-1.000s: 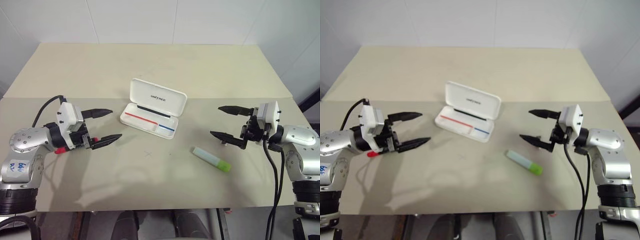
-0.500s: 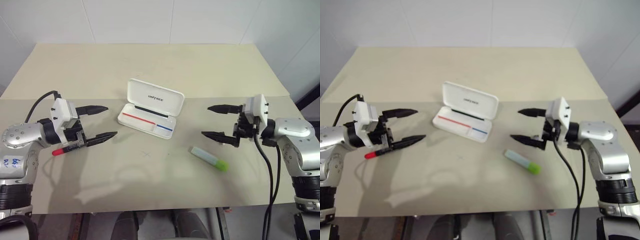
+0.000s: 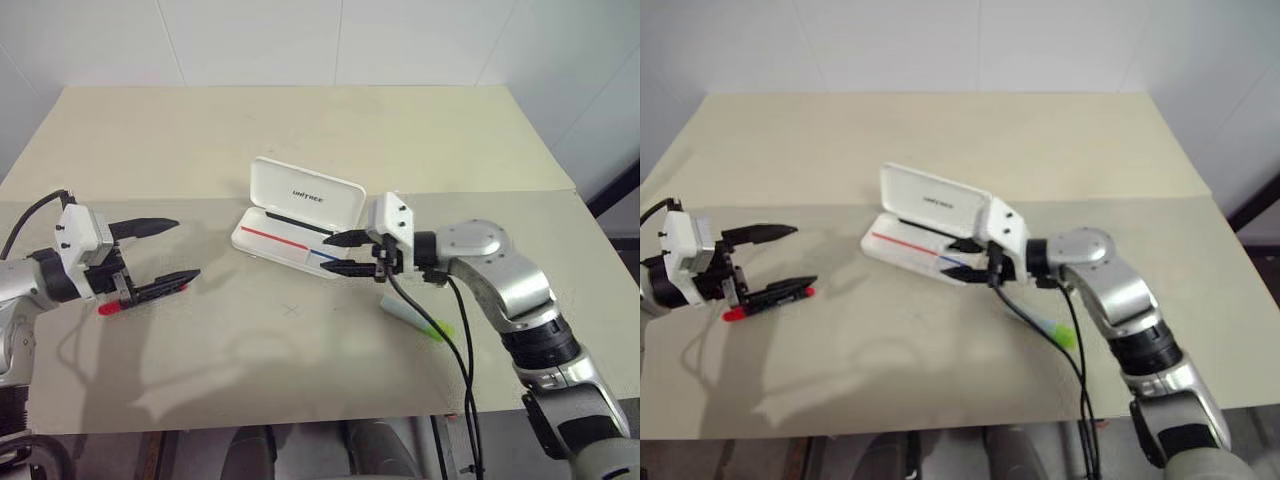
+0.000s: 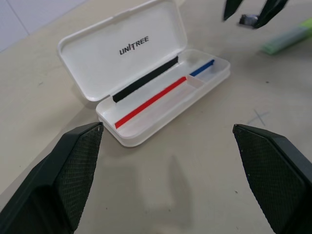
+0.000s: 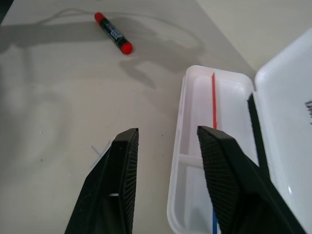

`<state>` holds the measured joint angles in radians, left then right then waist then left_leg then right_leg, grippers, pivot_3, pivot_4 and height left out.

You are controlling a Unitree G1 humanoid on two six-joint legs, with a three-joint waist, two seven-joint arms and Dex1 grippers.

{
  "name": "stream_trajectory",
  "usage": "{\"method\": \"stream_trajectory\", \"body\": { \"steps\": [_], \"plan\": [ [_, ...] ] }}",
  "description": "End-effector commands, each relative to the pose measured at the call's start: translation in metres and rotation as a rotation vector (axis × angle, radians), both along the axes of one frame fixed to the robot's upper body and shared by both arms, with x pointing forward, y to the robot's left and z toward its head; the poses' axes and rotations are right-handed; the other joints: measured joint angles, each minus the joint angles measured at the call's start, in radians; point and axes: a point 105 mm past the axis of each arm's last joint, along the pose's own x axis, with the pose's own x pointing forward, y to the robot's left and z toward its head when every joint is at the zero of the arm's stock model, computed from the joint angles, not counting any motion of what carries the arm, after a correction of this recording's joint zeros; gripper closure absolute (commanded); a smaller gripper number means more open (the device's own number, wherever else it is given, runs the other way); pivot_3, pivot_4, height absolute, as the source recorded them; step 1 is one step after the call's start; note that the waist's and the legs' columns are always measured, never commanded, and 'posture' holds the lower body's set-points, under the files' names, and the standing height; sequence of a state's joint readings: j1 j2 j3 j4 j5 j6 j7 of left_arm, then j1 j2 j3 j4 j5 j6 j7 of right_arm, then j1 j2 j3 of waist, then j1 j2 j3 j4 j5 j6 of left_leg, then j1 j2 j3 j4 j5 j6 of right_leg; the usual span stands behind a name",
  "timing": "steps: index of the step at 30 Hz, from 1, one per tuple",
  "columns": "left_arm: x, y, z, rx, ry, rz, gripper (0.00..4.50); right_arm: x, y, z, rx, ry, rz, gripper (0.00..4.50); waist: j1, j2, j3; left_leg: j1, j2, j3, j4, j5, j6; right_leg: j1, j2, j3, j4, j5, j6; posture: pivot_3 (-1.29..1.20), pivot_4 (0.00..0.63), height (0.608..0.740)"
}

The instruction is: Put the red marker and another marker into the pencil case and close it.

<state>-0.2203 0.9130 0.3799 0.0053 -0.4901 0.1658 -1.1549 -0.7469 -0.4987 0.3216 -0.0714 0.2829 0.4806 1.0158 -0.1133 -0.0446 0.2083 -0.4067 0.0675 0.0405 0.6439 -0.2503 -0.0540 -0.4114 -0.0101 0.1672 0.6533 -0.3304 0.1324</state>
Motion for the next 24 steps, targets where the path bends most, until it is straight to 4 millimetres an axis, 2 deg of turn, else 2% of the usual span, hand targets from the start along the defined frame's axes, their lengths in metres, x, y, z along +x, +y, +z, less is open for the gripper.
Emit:
{"method": "stream_trajectory", "body": {
  "steps": [1, 9, 13, 19, 24],
  "plan": [
    [-0.002, 0.003, 0.015, 0.012, -0.059, 0.008, 0.00, 0.007, 0.012, -0.002, -0.078, -0.018, -0.005, 2.31, 0.000, 0.000, 0.000, 0.000, 0.000, 0.000, 0.000, 0.000, 0.000, 0.000, 0.000, 0.000, 0.000, 0.000, 0.000, 0.00, 0.150, 0.740],
    [-0.007, 0.007, 0.019, 0.016, -0.065, 0.020, 0.00, 0.024, 0.012, -0.016, -0.220, -0.024, -0.031, 2.31, -0.001, 0.000, 0.000, -0.001, 0.000, 0.000, -0.001, 0.000, 0.000, -0.001, 0.000, 0.000, 0.000, 0.000, -0.001, 0.00, 0.150, 0.740],
    [-0.019, 0.012, 0.018, 0.029, -0.009, -0.005, 0.00, 0.030, 0.007, -0.022, -0.260, -0.012, -0.063, 2.31, -0.009, 0.000, 0.000, -0.001, 0.000, 0.001, -0.002, 0.000, 0.000, -0.002, 0.000, 0.000, 0.000, -0.001, -0.001, 0.00, 0.150, 0.740],
    [-0.019, 0.018, 0.023, 0.046, -0.024, 0.013, 0.00, 0.024, 0.011, -0.033, -0.300, 0.021, -0.049, 2.31, -0.023, 0.000, 0.000, 0.000, 0.000, 0.000, -0.004, 0.000, 0.000, -0.002, 0.000, -0.001, 0.000, -0.001, -0.002, 0.00, 0.150, 0.740],
    [-0.019, 0.010, 0.026, 0.042, -0.031, -0.004, 0.00, 0.013, 0.018, -0.041, -0.322, 0.053, -0.018, 2.31, -0.027, 0.000, 0.000, 0.000, 0.000, 0.000, -0.005, 0.000, 0.000, -0.002, 0.000, -0.001, 0.000, -0.001, -0.002, 0.00, 0.150, 0.740]
  ]
}}
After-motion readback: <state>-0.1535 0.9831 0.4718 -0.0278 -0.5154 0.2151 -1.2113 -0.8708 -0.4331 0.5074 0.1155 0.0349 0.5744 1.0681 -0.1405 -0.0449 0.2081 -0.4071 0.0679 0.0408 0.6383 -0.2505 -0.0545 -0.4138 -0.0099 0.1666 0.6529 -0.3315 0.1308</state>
